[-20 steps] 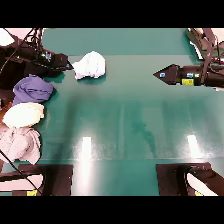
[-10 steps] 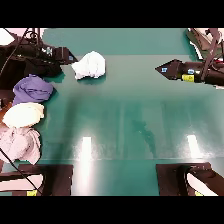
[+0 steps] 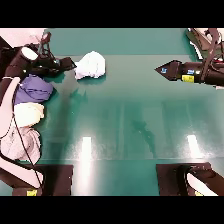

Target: Fold the shirts.

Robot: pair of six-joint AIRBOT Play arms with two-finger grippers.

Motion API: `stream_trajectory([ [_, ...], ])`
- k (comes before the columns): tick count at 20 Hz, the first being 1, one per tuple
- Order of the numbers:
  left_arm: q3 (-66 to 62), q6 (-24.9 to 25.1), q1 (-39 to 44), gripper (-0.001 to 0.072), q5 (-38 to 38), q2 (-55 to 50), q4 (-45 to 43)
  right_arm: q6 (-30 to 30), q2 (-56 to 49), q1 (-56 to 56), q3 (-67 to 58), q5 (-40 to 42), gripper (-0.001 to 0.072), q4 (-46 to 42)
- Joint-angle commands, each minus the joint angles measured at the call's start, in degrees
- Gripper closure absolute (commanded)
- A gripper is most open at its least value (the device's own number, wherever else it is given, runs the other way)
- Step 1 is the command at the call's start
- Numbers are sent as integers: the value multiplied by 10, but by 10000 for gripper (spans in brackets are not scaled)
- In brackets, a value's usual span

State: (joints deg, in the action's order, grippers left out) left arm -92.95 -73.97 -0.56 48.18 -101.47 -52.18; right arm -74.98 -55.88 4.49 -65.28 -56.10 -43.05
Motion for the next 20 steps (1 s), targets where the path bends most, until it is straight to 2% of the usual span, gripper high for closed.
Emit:
stream_trajectory([
  [1, 0, 25, -1, 154, -28, -54, 46, 0, 0, 0, 0, -1, 694, 0],
  [5, 0, 76, 14, 165, -38, -65, 73, 0, 0, 0, 0, 0, 694, 0],
  [6, 0, 83, 19, 305, -39, -65, 80, 0, 0, 0, 0, 2, 694, 0],
  [7, 0, 84, 23, 530, -38, -65, 93, 0, 0, 0, 0, 3, 694, 0],
  [8, -4, 84, 23, 677, -26, -64, 106, 0, 0, 0, 0, 8, 694, 0],
  [11, -83, 86, 23, 686, 91, -63, 116, 0, 9, 0, 0, 33, 694, -2],
  [14, -251, 114, 27, 686, 243, -49, 120, 0, 42, -13, 0, 98, 694, -2],
  [15, -290, 114, 31, 687, 258, -27, 130, 0, 57, -24, 0, 113, 694, -2],
  [18, -299, 136, 43, 686, 256, 91, 219, 0, 100, -72, 0, 126, 694, -2],
  [20, -299, 143, 64, 686, 279, 162, 231, 0, 122, -107, 0, 119, 695, -2],
])
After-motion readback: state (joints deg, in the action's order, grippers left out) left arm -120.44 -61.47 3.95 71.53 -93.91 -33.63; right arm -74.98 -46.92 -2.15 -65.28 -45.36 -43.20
